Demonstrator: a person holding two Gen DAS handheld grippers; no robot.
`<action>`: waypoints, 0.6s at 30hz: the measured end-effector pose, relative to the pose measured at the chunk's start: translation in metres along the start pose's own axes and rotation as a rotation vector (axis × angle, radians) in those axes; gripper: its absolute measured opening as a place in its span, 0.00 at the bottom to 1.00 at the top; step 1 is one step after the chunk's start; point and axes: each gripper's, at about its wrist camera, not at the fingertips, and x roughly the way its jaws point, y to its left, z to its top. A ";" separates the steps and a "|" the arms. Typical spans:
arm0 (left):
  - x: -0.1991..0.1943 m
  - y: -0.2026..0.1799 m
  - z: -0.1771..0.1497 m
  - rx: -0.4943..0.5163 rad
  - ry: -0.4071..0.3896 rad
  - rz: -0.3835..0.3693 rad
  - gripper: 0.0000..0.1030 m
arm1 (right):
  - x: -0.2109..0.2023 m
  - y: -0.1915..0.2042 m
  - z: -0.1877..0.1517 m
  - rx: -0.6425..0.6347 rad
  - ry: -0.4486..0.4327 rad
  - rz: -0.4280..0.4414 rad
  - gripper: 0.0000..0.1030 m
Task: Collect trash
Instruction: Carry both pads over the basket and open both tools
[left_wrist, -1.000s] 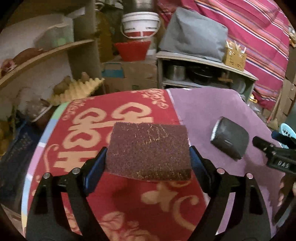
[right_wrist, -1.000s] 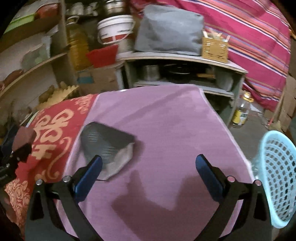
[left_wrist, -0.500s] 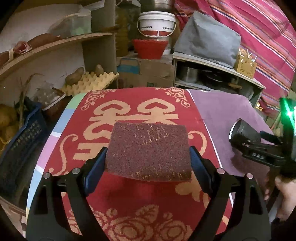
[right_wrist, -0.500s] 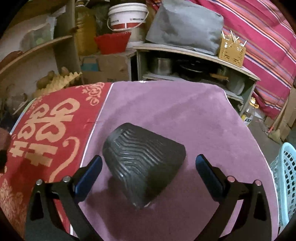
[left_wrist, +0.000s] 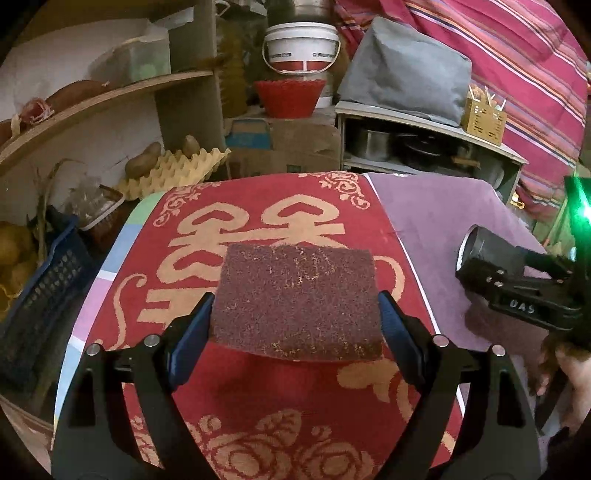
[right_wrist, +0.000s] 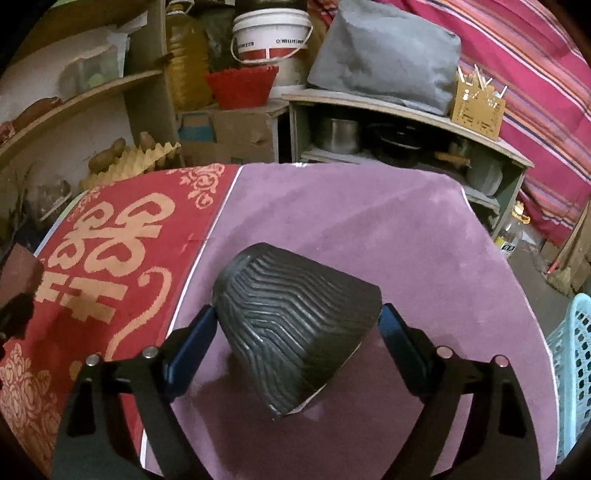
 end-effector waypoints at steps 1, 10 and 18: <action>0.000 -0.002 0.000 -0.002 -0.001 -0.002 0.81 | -0.004 -0.002 0.000 -0.001 -0.008 0.000 0.84; -0.005 -0.042 0.011 -0.008 -0.044 -0.046 0.81 | -0.047 -0.054 -0.003 -0.005 -0.066 -0.020 0.84; -0.021 -0.118 0.019 0.042 -0.098 -0.119 0.81 | -0.093 -0.143 -0.006 0.082 -0.108 -0.072 0.84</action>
